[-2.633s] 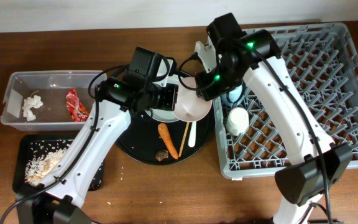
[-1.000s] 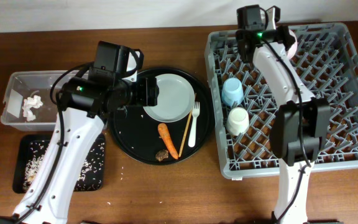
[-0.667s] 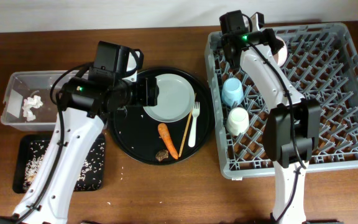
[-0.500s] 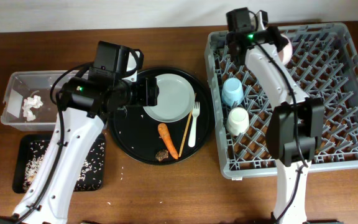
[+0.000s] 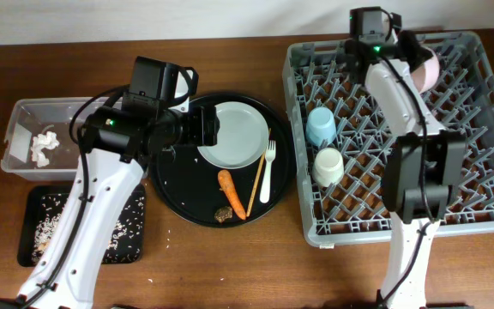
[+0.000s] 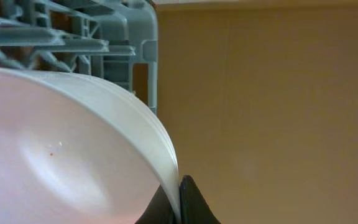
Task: Sort waste into correct bins and load items into the dishwasher rack
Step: 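Carry the pink bowl to the rack's back and set it upright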
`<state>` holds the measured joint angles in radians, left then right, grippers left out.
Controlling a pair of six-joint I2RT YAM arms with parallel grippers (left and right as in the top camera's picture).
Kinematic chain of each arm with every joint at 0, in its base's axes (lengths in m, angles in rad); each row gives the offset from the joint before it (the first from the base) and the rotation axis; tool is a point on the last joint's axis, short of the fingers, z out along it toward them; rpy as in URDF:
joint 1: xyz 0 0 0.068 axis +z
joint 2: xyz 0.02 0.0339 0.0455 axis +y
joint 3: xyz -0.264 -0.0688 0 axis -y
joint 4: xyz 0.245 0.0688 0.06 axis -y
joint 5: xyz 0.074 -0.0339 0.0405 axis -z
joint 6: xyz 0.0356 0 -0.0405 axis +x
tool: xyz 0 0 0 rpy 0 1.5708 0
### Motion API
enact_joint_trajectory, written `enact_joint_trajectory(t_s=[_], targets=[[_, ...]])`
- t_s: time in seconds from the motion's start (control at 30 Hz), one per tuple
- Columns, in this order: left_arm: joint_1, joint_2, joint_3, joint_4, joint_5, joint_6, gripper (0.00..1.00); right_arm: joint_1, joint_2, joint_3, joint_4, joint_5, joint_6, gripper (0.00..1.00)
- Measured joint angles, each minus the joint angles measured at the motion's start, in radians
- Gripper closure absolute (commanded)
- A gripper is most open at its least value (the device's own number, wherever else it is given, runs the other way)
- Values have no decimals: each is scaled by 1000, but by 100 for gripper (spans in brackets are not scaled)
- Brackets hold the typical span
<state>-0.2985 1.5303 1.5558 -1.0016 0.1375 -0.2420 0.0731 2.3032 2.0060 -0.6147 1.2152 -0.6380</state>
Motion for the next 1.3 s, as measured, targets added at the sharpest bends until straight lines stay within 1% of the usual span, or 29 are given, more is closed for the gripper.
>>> enact_joint_trajectory(t_s=[0.2, 0.27, 0.33, 0.37, 0.43, 0.47, 0.5, 0.57, 0.6, 0.73, 0.77, 0.83, 0.9, 0.93, 1.0, 1.03, 1.07, 1.1, 1.13, 1.17, 1.2, 1.23, 1.3], targets=[[0, 0, 0, -1, -8, 0, 16, 68, 0, -2, -19, 34, 5, 96], [0, 0, 0, -2, -19, 0, 17, 81, 0, -2, -60, 34, 38, 80], [0, 0, 0, -5, -22, 0, 16, 103, 0, -5, -124, -19, 101, 64], [0, 0, 0, -5, -23, 0, 16, 121, 0, -6, -150, -63, 135, 40], [0, 0, -1, -5, -23, 0, 16, 131, 3, -10, -156, -93, 152, 24], [0, 0, -1, -5, -23, 0, 16, 131, 4, -10, -158, -103, 158, 14], [0, 0, -1, -5, -23, 0, 17, 131, 4, -11, -160, -111, 163, 5], [0, 0, -1, -5, -23, 0, 16, 137, 4, -11, -158, -118, 165, 0], [0, 0, -1, -5, -23, 0, 17, 141, 4, -11, -157, -119, 168, 1], [0, 0, -1, -5, -23, 0, 17, 171, 4, -11, -157, -151, 172, 1], [0, 0, -1, -5, -23, 0, 16, 173, 3, -11, -158, -171, 192, 1], [0, 0, -1, -3, -23, 0, 16, 173, -23, -14, -206, -272, 254, 0], [0, 0, -1, -4, -24, 0, 17, 163, -108, -17, -243, -435, 332, 8], [0, 0, -1, -5, -23, 0, 16, 147, -167, -17, -256, -512, 368, 17], [0, 0, -1, -5, -23, 0, 17, 76, -292, -16, -282, -692, 463, 51], [0, 0, -1, -5, -24, 0, 16, 7, -340, -16, -299, -800, 529, 72], [0, 0, -1, -5, -23, 0, 16, -97, -375, -16, -313, -945, 584, 93], [0, 0, -1, -6, -23, 0, 17, -194, -380, -16, -332, -1077, 625, 93], [0, 0, -1, -7, -23, 0, 17, -247, -378, -16, -362, -1169, 644, 89], [0, 0, -1, -16, -24, 0, 16, -306, -373, -16, -405, -1301, 659, 79], [0, 0, -1, -19, -25, 0, 16, -344, -369, -16, -454, -1434, 665, 74], [0, 0, -1, -24, -26, 0, 16, -347, -368, -16, -503, -1531, 668, 67], [0, 0, -1, -32, -26, 0, 16, -263, -368, -17, -568, -1616, 626, 66]])
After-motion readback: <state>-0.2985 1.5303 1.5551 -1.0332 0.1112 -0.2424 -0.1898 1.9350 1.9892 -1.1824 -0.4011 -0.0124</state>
